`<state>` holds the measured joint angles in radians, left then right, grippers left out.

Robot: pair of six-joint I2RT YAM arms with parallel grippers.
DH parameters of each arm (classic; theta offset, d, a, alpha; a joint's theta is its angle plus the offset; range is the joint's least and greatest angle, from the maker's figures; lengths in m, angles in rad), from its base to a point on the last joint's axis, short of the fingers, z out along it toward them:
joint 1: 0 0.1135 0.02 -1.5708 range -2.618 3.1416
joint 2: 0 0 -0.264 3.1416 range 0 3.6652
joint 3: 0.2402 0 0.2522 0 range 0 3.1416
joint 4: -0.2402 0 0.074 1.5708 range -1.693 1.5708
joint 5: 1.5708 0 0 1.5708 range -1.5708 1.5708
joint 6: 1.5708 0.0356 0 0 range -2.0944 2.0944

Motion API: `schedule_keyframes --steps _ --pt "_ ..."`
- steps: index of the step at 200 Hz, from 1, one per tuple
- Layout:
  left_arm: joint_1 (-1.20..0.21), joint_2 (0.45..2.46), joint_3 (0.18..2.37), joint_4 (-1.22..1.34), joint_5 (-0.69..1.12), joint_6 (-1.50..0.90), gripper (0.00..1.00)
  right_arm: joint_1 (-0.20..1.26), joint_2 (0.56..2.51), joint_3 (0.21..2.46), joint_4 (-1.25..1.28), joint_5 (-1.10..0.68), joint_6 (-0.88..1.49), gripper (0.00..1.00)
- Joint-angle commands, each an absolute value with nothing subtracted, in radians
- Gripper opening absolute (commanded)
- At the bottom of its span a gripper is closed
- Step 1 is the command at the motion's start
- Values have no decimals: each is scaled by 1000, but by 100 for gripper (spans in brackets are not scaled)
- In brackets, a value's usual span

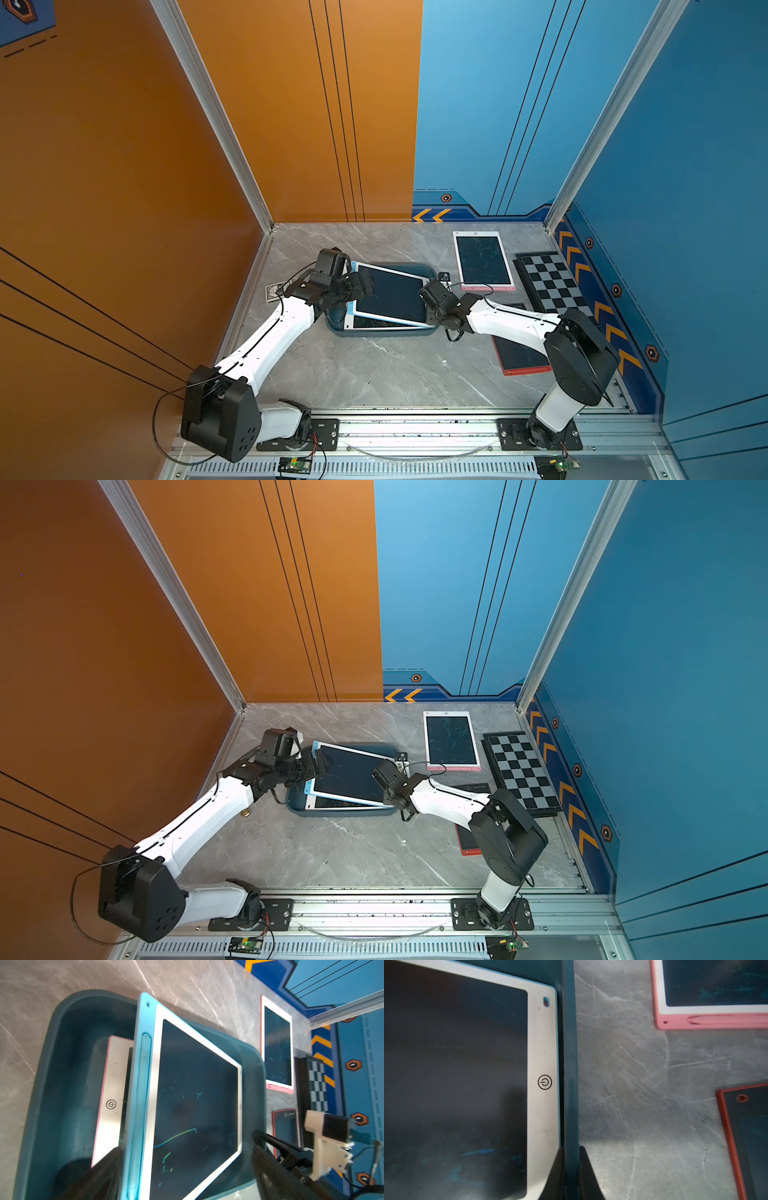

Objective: Take out the writing tablet from the storage box
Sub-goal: Pick up the writing tablet from the storage box, then move the storage box to the center of the board.

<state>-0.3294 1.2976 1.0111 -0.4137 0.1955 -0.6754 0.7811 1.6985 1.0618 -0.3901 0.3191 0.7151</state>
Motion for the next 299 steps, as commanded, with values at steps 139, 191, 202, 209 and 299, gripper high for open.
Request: schedule_keyframes --steps 139,191,202,209,299 --pt "-248 1244 958 -368 428 -687 16 784 1788 1092 -388 247 697 7" --pt "-222 1180 1008 -368 421 -692 1 765 1813 1120 -338 212 705 7" --pt "-214 1160 1023 -368 414 -693 0 762 1819 1127 -319 202 708 6" --pt "-206 1145 1038 -369 407 -694 0 759 1822 1131 -308 192 708 6" --pt "-60 987 1081 -409 395 -690 0 824 1879 1227 -262 137 643 5"
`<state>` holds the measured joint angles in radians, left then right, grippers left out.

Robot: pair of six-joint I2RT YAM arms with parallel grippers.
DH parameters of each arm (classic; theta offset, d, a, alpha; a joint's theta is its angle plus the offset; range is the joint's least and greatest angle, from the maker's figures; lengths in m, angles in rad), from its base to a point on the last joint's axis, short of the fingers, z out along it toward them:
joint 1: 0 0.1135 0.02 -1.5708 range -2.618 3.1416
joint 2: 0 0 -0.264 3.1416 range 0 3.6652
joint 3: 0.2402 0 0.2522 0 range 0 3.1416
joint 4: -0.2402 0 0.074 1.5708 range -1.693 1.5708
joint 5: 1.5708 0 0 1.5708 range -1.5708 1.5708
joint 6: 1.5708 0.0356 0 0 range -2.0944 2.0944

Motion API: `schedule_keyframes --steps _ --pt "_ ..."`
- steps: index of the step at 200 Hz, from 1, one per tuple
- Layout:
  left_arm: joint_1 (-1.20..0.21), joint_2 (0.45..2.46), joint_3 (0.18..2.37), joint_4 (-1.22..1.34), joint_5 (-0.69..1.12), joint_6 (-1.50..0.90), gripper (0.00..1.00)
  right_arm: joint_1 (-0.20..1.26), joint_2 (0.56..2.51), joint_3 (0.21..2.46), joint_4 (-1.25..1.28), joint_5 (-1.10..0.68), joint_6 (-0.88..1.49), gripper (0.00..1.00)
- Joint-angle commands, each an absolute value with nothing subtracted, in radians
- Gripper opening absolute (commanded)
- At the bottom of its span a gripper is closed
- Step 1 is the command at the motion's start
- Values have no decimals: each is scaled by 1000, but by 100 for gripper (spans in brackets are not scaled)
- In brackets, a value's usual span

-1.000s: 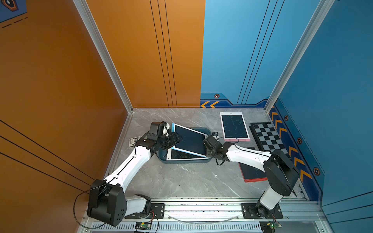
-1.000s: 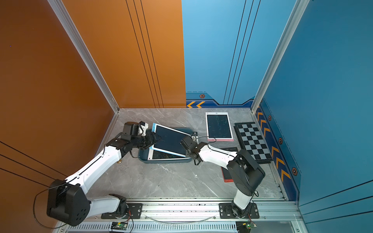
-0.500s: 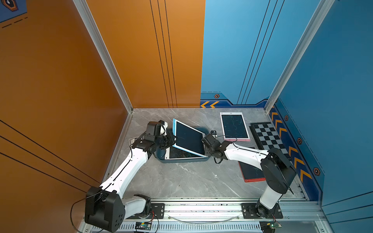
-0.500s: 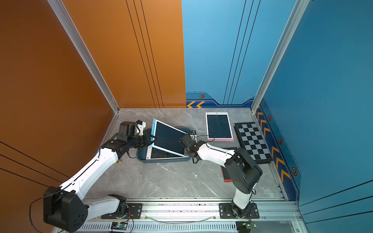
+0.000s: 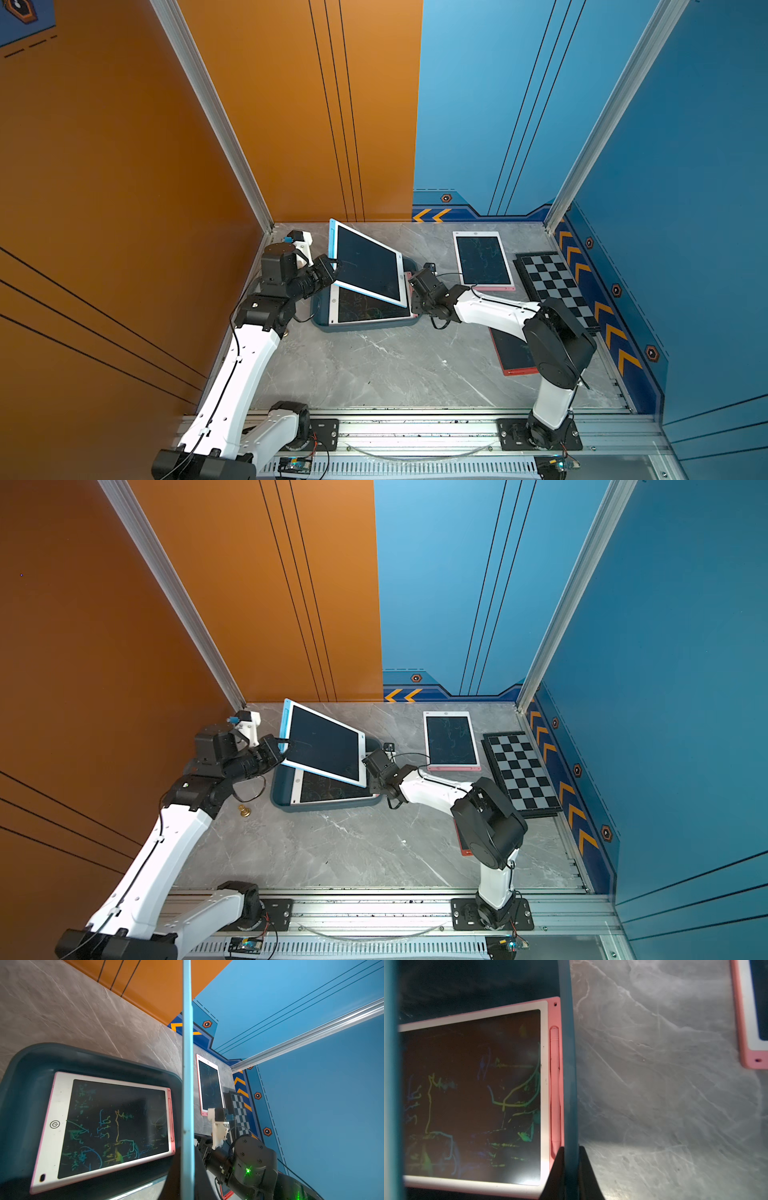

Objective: Take out the writing tablet from the storage box
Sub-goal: Move the storage box to the center of the board.

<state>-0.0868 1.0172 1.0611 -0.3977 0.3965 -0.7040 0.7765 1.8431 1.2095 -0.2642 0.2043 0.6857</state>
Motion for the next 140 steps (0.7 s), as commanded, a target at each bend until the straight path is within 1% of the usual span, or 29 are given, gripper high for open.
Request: schedule_keyframes --steps 1,26,58,99,128,140 --pt "-58 986 1081 -409 396 -690 0 825 1879 1227 -262 137 643 5" --pt "-39 971 1074 -417 395 -692 0 858 1872 1221 -262 132 638 5" --pt "-26 951 1059 -421 386 -696 0 916 1880 1221 -244 119 690 5" --pt "-10 917 1039 -426 374 -701 0 970 1892 1222 -224 160 807 4" --pt "2 894 1037 -434 374 -701 0 992 1899 1190 -164 175 921 4" --pt "8 880 1001 -438 371 -703 0 1000 1898 1181 -149 183 949 4"
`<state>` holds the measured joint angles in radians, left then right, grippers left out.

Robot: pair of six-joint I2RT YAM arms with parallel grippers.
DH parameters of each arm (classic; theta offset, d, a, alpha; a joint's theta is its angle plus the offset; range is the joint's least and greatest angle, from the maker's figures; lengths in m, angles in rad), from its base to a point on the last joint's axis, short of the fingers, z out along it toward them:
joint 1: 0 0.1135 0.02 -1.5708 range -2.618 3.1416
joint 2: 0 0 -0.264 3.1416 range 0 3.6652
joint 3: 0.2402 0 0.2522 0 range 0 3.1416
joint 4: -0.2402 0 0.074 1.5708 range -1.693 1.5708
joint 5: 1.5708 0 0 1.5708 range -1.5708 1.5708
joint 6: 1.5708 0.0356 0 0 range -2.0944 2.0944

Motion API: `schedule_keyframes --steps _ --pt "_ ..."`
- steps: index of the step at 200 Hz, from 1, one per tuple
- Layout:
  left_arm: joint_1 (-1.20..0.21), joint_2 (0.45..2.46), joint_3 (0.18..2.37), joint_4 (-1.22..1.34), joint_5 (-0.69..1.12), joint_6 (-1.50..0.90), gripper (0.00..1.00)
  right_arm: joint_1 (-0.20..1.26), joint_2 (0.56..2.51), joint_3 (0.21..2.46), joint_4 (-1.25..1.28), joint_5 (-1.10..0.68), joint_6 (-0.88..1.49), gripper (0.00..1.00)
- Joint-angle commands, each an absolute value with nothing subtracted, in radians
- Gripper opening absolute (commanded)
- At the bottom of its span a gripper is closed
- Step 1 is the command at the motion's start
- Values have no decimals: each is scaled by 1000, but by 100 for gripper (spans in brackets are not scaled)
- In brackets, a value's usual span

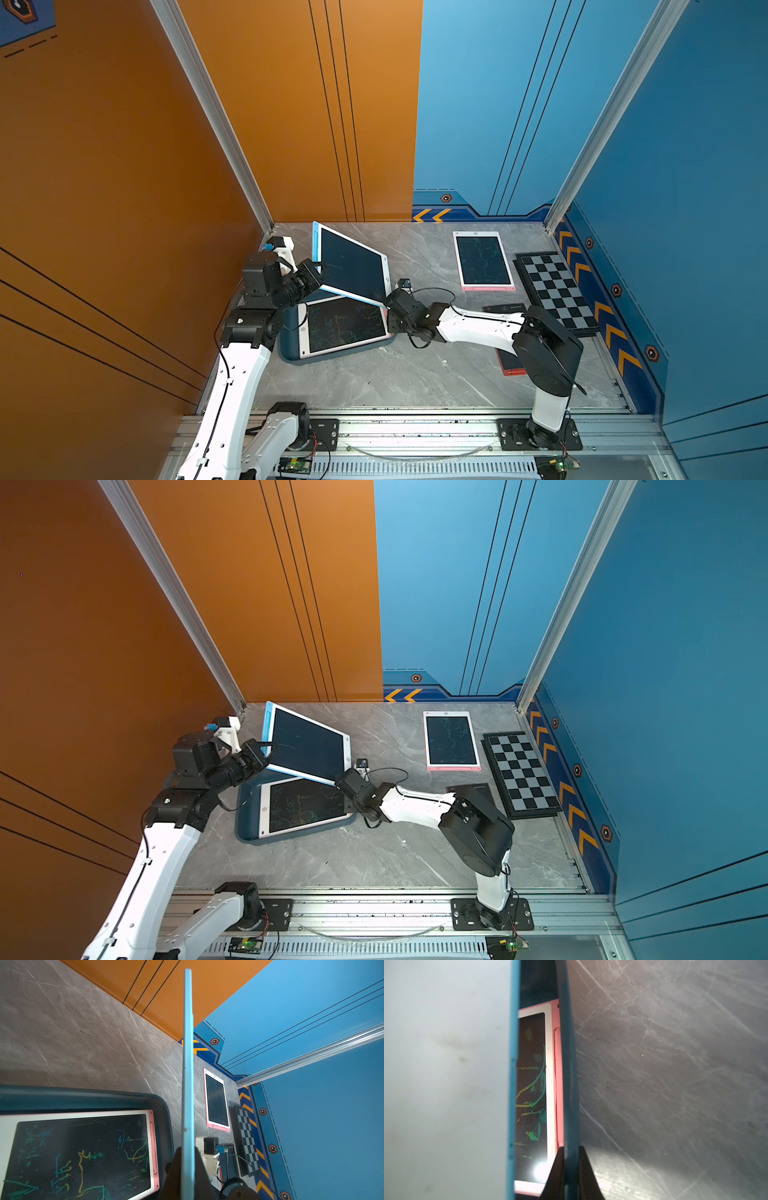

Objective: Take out the writing tablet from the storage box
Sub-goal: Move the storage box to the center of the board.

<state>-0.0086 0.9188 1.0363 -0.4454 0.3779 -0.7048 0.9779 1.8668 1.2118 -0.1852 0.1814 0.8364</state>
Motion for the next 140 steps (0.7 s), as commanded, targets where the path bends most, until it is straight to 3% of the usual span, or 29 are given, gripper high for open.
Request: schedule_keyframes --steps 1,36,68,99,140 --pt "10 880 1001 -439 370 -703 0 1000 1898 1181 -148 184 951 4" --pt "36 851 984 -446 367 -705 0 1018 1912 1208 -116 151 961 7" --pt "50 839 980 -448 367 -714 0 1019 1894 1204 -117 138 970 22" --pt "52 837 983 -442 347 -732 0 973 1786 1065 21 127 1021 37" --pt "8 849 951 -297 326 -844 0 906 1593 907 193 187 1051 43"
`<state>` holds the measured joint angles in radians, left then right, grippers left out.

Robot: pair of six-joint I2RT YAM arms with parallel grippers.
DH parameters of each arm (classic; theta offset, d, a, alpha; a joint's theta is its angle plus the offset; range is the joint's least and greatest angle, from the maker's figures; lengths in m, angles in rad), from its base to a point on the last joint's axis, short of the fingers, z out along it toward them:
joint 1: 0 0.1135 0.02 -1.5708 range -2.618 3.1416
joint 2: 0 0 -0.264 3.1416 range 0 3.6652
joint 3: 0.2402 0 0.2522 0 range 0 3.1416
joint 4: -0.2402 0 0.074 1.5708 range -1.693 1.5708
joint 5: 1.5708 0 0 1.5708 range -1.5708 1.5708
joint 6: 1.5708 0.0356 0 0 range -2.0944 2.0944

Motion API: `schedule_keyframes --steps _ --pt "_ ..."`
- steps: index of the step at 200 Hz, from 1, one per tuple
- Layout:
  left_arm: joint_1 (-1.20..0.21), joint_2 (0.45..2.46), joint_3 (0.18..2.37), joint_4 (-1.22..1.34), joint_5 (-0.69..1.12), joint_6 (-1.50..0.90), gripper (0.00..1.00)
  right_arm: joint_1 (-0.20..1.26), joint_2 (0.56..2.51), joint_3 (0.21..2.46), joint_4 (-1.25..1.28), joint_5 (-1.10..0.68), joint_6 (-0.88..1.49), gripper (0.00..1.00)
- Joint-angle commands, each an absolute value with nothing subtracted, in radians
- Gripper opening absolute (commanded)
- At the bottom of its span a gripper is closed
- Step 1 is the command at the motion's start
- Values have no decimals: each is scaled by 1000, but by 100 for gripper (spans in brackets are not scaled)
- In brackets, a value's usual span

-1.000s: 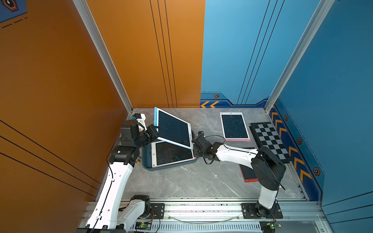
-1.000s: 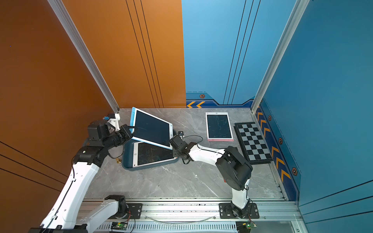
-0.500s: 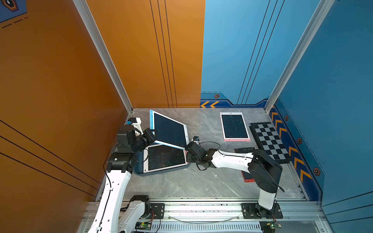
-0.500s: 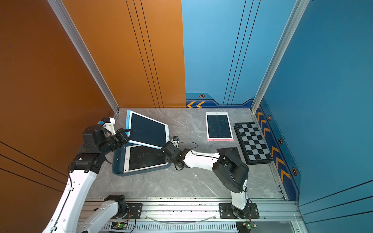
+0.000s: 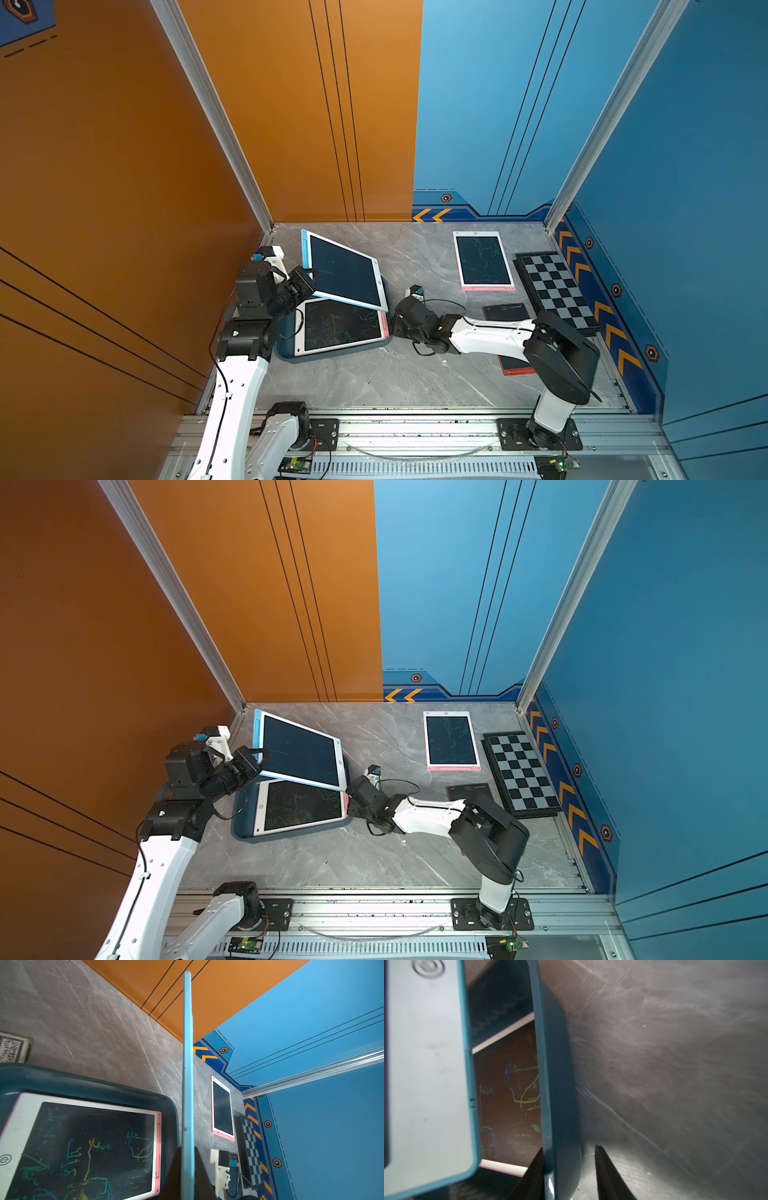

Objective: Take out the writing tablet from the storage box
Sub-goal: Move the storage box to the center of the board.

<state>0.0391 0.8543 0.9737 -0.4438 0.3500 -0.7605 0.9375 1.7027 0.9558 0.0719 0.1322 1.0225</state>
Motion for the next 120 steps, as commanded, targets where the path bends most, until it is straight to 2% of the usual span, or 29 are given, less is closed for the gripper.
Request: schedule_keyframes --steps 1,23,55,91,120 --pt "6 850 951 -292 323 -846 0 905 1589 906 195 188 1049 43" --pt "-98 875 947 -200 217 -890 0 893 1527 897 249 204 1028 48" --pt "-296 933 937 -5 -2 -931 0 888 1514 878 467 165 1043 54" --pt "-472 1026 933 137 -164 -954 0 881 1569 875 685 116 1095 54" --pt "-536 1054 917 213 -236 -961 0 869 1599 841 846 119 1150 55"
